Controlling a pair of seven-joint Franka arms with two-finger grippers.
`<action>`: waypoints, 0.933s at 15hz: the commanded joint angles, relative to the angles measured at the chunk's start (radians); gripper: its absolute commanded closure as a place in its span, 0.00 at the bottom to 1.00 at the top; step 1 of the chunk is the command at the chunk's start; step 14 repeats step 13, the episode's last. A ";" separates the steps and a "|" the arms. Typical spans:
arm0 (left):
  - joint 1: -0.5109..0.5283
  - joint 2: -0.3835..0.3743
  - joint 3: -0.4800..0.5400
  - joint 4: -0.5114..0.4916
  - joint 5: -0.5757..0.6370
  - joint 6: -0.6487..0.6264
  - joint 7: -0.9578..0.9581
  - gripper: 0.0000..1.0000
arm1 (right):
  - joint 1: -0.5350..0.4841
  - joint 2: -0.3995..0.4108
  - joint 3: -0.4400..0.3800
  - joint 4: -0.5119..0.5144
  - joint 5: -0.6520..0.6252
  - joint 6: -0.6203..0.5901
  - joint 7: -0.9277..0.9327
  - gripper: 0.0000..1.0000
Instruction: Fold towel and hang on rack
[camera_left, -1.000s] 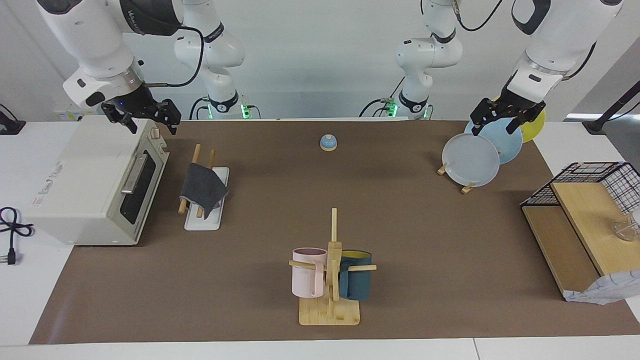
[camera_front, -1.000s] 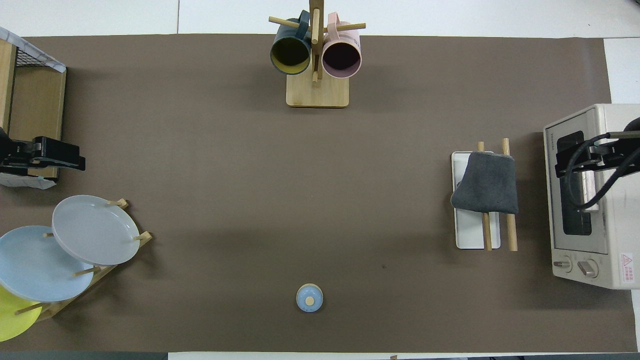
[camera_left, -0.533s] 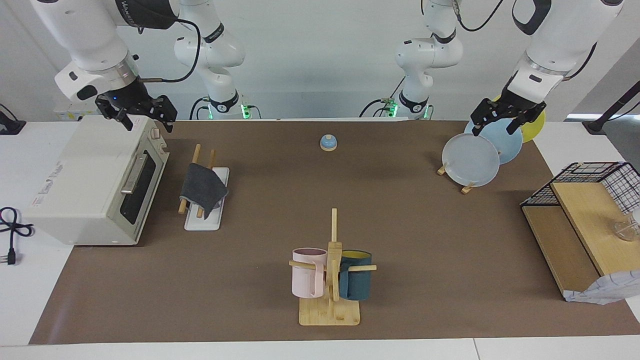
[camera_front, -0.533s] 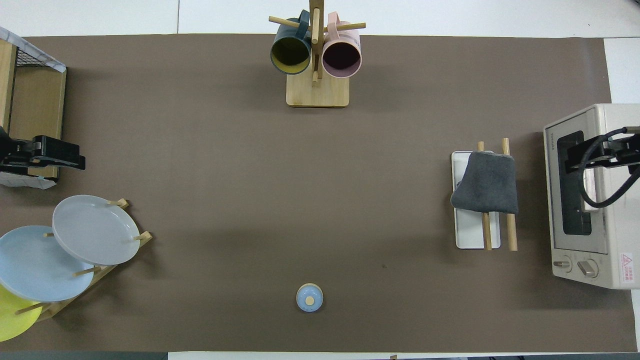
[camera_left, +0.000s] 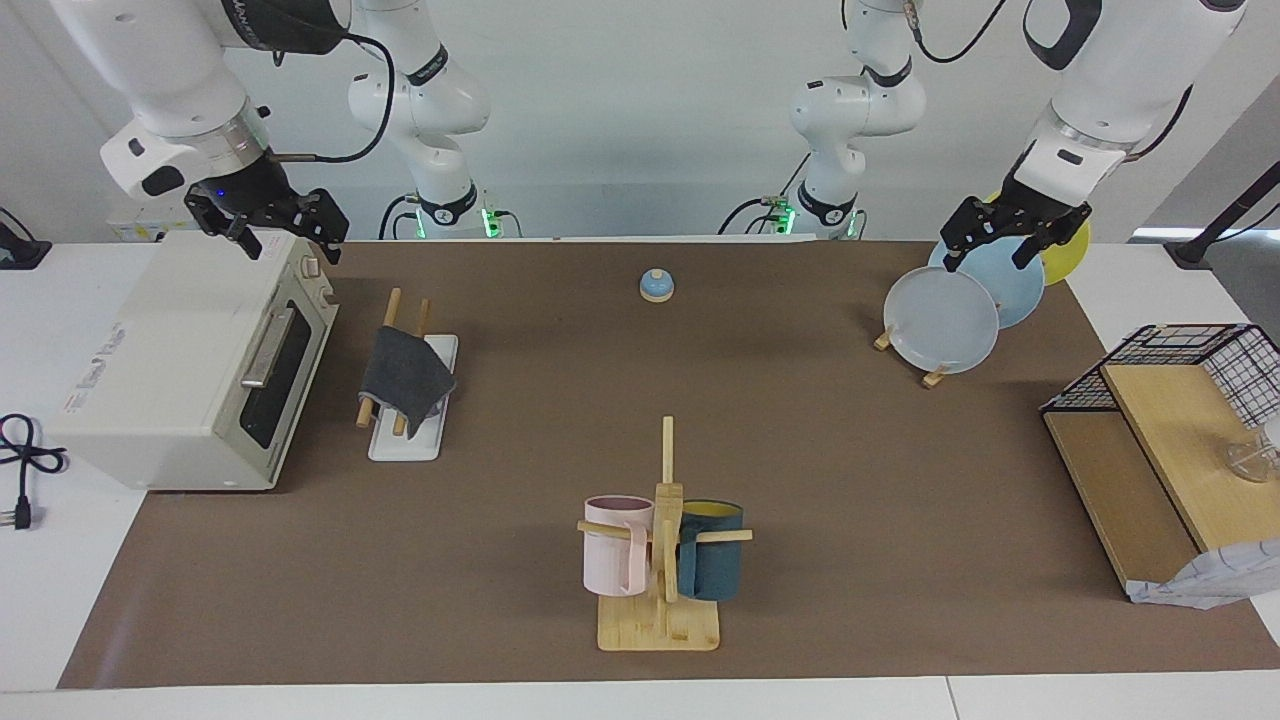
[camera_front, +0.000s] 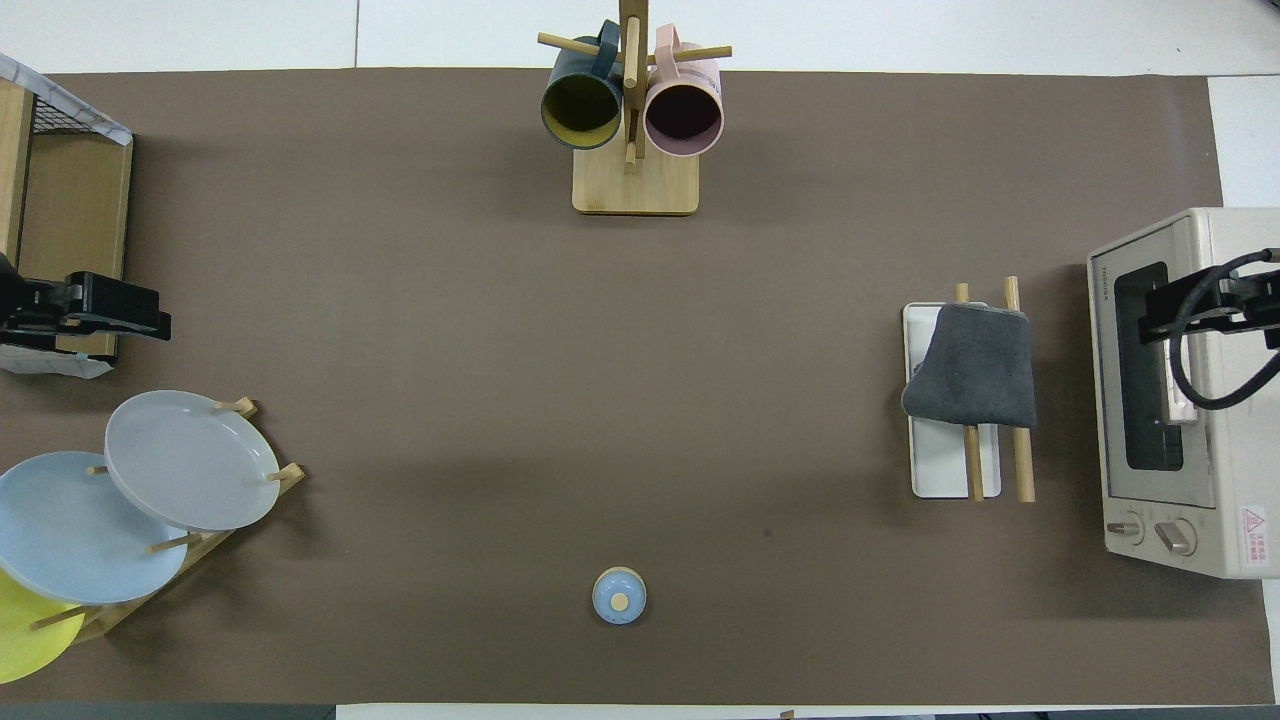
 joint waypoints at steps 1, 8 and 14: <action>-0.008 -0.004 0.008 0.000 0.020 -0.012 0.007 0.00 | -0.010 -0.001 0.002 0.006 0.023 0.001 0.017 0.00; -0.008 -0.004 0.008 0.000 0.020 -0.012 0.007 0.00 | -0.010 -0.004 0.002 -0.006 0.021 0.024 0.017 0.00; -0.008 -0.004 0.008 0.000 0.020 -0.012 0.007 0.00 | -0.022 -0.007 0.002 -0.014 0.021 0.030 0.017 0.00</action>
